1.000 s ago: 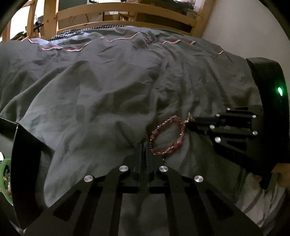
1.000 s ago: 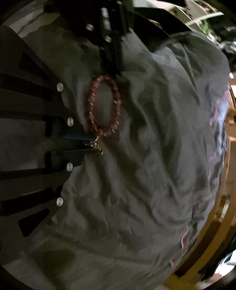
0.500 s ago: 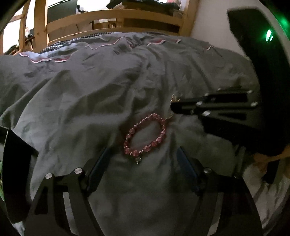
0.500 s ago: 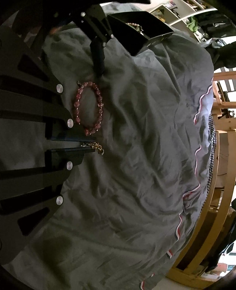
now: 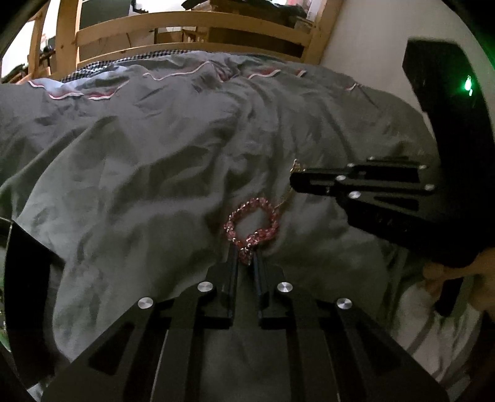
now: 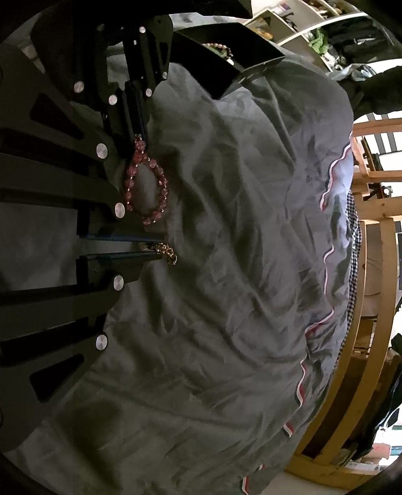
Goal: Organize jewelry
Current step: 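Carry the pink bead bracelet with both tools over the black box and lower it in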
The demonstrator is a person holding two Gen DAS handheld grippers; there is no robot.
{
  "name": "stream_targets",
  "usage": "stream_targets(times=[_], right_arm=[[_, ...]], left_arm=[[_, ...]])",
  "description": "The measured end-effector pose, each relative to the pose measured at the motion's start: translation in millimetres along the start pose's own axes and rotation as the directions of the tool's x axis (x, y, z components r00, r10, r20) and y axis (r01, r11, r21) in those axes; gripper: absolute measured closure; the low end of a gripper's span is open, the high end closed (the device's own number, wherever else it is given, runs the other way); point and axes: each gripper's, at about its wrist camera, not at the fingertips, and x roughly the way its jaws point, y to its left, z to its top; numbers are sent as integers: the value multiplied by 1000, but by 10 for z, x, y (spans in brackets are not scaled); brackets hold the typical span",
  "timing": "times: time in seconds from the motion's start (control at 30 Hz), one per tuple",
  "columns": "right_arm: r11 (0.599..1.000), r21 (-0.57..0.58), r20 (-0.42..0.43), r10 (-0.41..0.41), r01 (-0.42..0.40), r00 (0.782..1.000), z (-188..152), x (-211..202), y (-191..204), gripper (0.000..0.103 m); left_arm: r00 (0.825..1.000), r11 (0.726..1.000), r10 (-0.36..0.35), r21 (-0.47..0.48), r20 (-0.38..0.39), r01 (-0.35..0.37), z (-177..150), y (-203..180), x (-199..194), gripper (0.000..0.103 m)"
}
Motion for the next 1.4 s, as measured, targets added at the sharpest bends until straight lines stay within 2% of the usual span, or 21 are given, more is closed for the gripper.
stream_targets(times=[0.5, 0.97, 1.4], right_arm=[[1000, -9, 55, 19, -19, 998, 65, -173, 60, 96], [999, -34, 128, 31, -27, 991, 81, -566, 254, 96], [990, -120, 185, 93, -71, 978, 181, -872, 761, 96]], left_arm=[[997, 999, 11, -31, 73, -9, 155, 42, -329, 95], [989, 996, 62, -78, 136, -52, 205, 102, -842, 95], [969, 984, 129, -145, 211, -100, 181, 340, -1450, 95]])
